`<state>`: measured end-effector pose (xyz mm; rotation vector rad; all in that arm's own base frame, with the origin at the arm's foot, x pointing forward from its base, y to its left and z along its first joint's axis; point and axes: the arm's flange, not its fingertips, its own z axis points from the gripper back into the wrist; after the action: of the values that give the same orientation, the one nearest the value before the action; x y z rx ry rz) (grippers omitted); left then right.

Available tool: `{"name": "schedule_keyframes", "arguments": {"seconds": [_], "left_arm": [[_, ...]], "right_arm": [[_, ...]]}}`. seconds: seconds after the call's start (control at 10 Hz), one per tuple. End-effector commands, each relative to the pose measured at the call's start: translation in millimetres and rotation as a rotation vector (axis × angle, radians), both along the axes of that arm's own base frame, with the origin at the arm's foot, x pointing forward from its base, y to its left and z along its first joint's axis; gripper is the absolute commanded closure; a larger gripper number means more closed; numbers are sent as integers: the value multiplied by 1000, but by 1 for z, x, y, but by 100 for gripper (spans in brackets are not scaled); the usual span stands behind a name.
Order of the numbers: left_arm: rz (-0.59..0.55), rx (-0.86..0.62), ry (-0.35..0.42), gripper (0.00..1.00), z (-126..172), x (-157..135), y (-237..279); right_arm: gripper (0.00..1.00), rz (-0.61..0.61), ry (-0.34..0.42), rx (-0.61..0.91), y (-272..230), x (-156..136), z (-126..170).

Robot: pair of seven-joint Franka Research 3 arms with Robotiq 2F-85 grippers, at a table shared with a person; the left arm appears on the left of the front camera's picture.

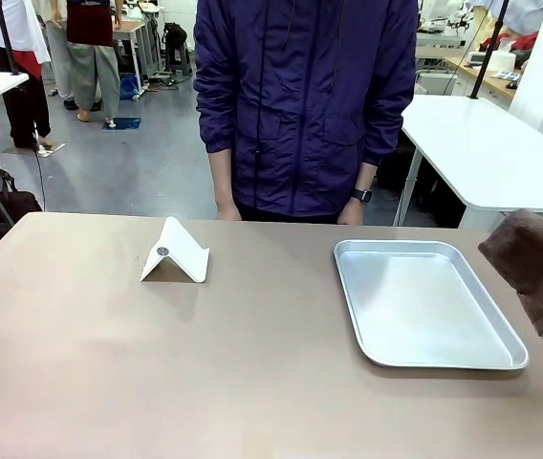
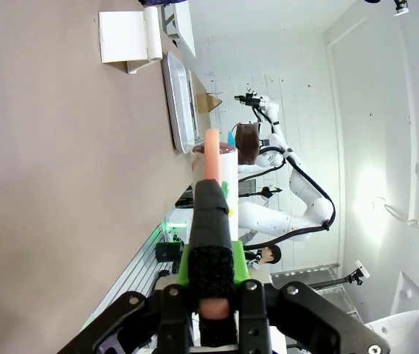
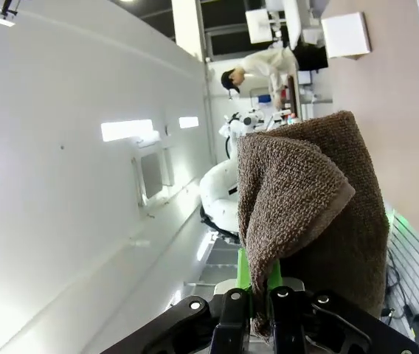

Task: Clean the surface of the table.
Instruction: Clean the area not pointed to by the person, then return the Lint Roller and towel to their original positions.

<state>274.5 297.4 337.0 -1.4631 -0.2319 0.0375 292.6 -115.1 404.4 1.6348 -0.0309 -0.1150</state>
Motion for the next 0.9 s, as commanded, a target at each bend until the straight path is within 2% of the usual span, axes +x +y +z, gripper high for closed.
{"name": "schedule_keyframes", "arguments": {"seconds": [0.0,0.8], "left_arm": [[5,-4,14,78,6,-1,-1],[5,-4,14,78,6,-1,-1]], "right_arm": [[92,2,20,31,-7,2,-6],[92,2,20,31,-7,2,-6]]}}
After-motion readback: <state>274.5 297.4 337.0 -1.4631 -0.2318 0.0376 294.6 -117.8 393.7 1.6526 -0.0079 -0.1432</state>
